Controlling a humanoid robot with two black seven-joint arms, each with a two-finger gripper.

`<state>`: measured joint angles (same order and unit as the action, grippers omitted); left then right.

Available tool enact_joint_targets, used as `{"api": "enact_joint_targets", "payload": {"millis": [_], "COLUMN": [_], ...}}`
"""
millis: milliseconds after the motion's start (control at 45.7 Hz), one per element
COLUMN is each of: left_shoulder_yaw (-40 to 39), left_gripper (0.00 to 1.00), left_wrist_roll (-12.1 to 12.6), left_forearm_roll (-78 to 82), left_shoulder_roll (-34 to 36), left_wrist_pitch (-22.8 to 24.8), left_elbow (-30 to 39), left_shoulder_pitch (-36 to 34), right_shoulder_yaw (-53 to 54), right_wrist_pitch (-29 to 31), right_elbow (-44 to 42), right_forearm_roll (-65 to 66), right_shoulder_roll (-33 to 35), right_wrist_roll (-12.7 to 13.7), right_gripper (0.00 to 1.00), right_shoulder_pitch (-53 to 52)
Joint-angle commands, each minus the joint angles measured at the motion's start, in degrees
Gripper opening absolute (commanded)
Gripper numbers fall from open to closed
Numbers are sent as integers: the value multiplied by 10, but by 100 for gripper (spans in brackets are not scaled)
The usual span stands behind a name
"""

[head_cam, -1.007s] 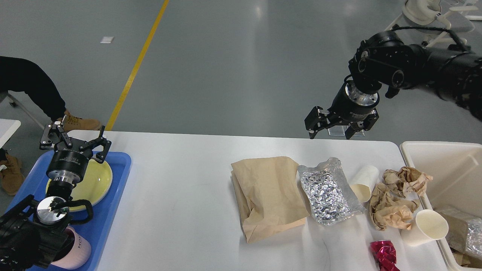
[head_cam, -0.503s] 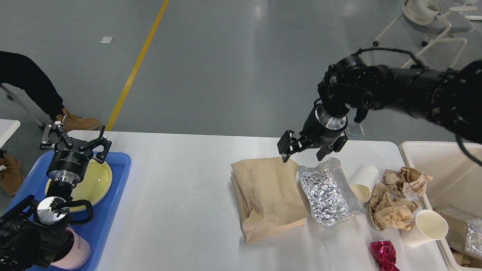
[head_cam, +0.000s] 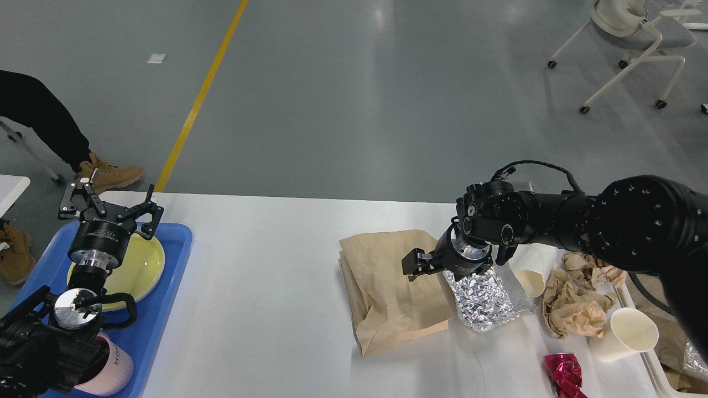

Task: Tidy desktop
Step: 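Lower the right gripper onto the tan paper bag and grasp it, then lift the tan paper bag with the right gripper and carry it away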

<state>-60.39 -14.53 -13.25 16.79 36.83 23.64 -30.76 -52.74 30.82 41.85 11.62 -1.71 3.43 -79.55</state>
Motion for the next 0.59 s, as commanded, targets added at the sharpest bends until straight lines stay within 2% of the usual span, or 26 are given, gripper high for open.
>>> {"api": "enact_joint_targets", "payload": {"millis": [0,219,306,350,394,438,503,547,569], "left_shoulder_yaw": [0,0,0,0,0,0,0,0,0], "left_gripper": [96,96,96,96,96,96,96,96,96], "left_wrist_roll": [-1,-1,-1,-1,-1,0,-1,0,-1], "left_forearm_roll": [1,0,1,0,0,0,1,0,0], "left_shoulder_roll": [0,0,0,0,0,0,0,0,0], "left_wrist_pitch": [0,0,0,0,0,0,0,0,0], "left_elbow": [0,0,0,0,-1,0,0,0,0], "left_shoulder_pitch": [0,0,0,0,0,0,0,0,0], "right_shoulder_yaw": [0,4,4,4,4,3,4,4,4], "right_wrist_pitch": [-2,-32,-48,-53,-55,-55,-55,-54,-52], "right_elbow": [-6,-5,-3,0,2,7,14,16,17], "right_forearm_roll": [0,0,0,0,0,1,1,1,0], "right_shoulder_roll": [-1,-2,-5,-9,-14,-16,-17,-18,-18], "right_wrist_roll": [-1,-1,-1,-1,-1,-1,-1,-1,0], "right_gripper": [100,100,92,79,53,34,19,4,0], "right_shoulder_pitch": [12,24,27,28,26,26,26,26,26]}}
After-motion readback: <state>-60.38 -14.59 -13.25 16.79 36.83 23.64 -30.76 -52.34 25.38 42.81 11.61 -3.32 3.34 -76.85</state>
